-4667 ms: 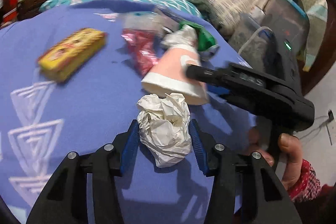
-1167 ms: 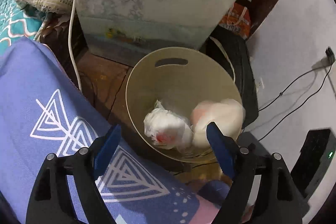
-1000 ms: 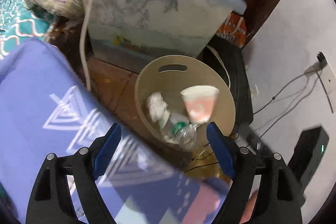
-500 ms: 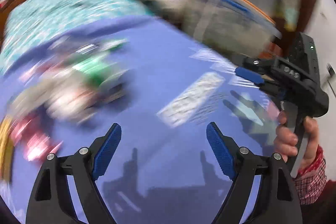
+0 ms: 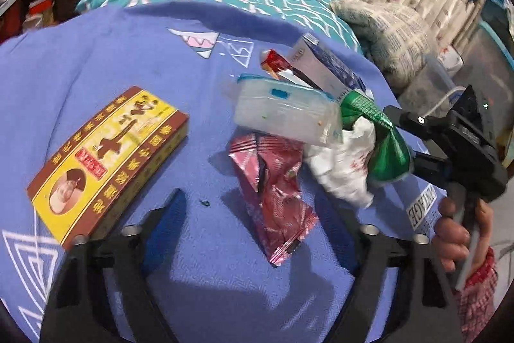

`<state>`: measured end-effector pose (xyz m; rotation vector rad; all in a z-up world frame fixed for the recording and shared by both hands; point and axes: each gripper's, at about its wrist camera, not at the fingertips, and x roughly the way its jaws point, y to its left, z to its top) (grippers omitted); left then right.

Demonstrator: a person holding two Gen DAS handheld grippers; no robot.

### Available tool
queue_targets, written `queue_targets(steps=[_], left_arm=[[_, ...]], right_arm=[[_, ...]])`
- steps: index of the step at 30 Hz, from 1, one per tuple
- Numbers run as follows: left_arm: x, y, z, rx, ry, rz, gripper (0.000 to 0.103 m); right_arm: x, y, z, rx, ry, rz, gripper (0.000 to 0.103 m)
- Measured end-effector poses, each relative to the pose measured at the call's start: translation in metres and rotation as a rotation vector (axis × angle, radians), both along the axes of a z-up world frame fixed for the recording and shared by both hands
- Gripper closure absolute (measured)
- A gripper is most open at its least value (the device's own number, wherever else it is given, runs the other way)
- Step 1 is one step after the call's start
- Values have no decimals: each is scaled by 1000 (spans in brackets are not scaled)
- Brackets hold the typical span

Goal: Collect trash
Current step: 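Grasp the green crushed can with right tool while left grasps the red-printed tissue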

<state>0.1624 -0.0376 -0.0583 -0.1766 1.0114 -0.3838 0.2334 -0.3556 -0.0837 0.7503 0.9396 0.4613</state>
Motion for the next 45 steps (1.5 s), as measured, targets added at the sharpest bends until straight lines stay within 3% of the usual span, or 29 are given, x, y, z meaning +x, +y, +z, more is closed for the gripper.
queue_targets(steps=[1,4,8,9,10,11,13,17,20,22,24,28,29,30,31,33,37,40,45], left_arm=[[-1,-2,-2,-12,21,-26,76],[-15,7,-3,-4,22,-33,91],[-41,33,1,-13,22,-9,91],[-49,42,4,2,13,12,90],[-54,49,7,16,6,29,77],[-59,55,9,29,2,47,52],[-71,73,20,55,-40,111,38],[-86,88,39,47,-90,139,38],[-86,80,50,26,-118,104,38],[-83,71,51,15,-118,77,38],[-78,61,49,-10,-101,52,38],[-69,47,37,-53,-54,19,38],[-67,45,35,-57,-45,13,38],[-66,41,33,-58,-37,7,38],[-65,39,32,-57,-35,3,38],[-62,35,30,-49,-33,-7,38],[-52,22,29,-49,-31,-46,37],[-43,0,28,-54,-29,-105,25],[-19,-37,18,-88,33,-151,25]], right_arm=[[-11,8,1,19,-4,32,46],[-46,35,6,48,-28,99,45],[-95,58,12,108,-65,163,45],[-107,63,12,115,-78,179,45],[-115,68,12,118,-86,187,45],[-122,74,12,114,-98,192,45],[-133,83,12,71,-116,198,45],[-145,86,17,-137,-174,65,43],[-149,76,35,-286,-241,-43,40],[-141,80,50,-357,-276,-92,30],[-126,99,59,-451,-315,-61,26],[-102,133,55,-633,-309,-26,26],[-98,135,52,-671,-304,-36,28],[-90,135,50,-691,-288,-48,36],[-84,132,48,-696,-257,-57,48],[-81,113,41,-624,-187,-54,60],[-113,69,39,-522,-156,-118,60],[-152,15,38,-404,-138,-226,60],[-206,-44,39,-267,-129,-352,59]])
